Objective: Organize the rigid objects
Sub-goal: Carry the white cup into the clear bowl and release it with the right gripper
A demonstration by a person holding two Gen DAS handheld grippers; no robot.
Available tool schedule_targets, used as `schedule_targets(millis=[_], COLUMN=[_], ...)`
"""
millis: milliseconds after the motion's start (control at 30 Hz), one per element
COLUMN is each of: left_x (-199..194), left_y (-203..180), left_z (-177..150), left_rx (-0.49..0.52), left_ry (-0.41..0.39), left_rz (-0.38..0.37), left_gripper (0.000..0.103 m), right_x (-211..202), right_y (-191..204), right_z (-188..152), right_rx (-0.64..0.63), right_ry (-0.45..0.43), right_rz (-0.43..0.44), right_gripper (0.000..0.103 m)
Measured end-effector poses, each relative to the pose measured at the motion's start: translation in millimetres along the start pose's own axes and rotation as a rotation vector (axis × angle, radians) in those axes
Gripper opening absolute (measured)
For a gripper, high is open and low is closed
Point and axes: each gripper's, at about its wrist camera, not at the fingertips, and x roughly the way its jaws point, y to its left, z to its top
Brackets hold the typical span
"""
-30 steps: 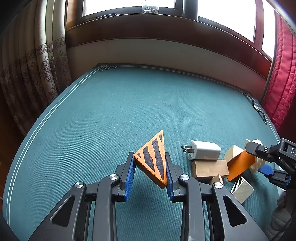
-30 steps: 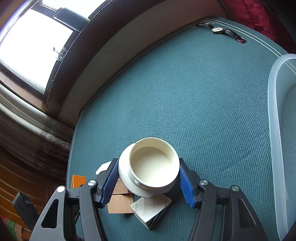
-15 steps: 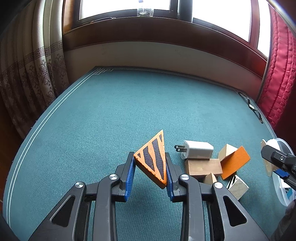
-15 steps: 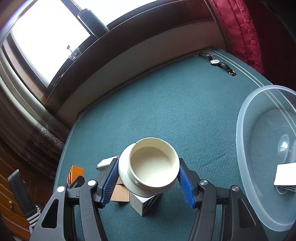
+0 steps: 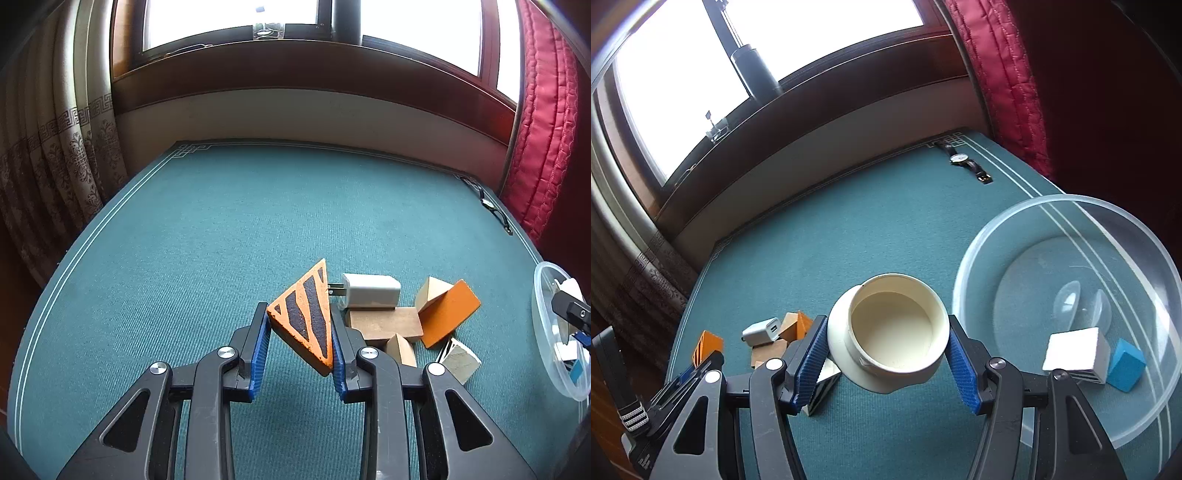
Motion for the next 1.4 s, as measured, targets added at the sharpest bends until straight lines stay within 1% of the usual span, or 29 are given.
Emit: schedule_targets(millis=[400,667,733,900,1067,1267,1400], left_x=[-1.3,-3.3,-4.0,-4.3,-3.7,-4.7,-7.1], left_y=[-12.3,-14.6,-15.4,-17.6,-18.8,-21.0,-25.3], left_z=[-5.5,-7.4,-7.9,-8.6,-9.8,-8.5,-7.0], left_rx=[0.035,0.048,0.051,0.055,0.065,0.072,0.08], left_ry=[-0.001,-0.002,-0.004,-0.007,-0.005,-0.009,-0.009], left_rz=[-0.008,-0.013,-0.015,-0.015,-0.01,-0.001,-0.001], left_gripper=[0.03,0.03,0.03,0.03,0.03,0.03,0.03], right_x=[-21.2,-25.8,-24.8,-24.1,-27.6,-39.7,-49.2], right_y=[-54.3,-73.1,-79.4,-93.5,-94.7,-97.2,-101.2], right_z=[2.5,10.8,13.1,10.5,2.0,-3.4,-5.5], right_rx=[0.042,0.022,0.034,0.081,0.071,0.068,0.062], right_ry=[-0.051,-0.111,-0.122,-0.116,-0.109,-0.123,-0.149], right_rz=[-0.139,-0.266,-0.294,-0.306,-0.307,-0.298,-0.303], right_gripper=[0.064,0.064,0.064,0.067,0.068,0.068,0.071])
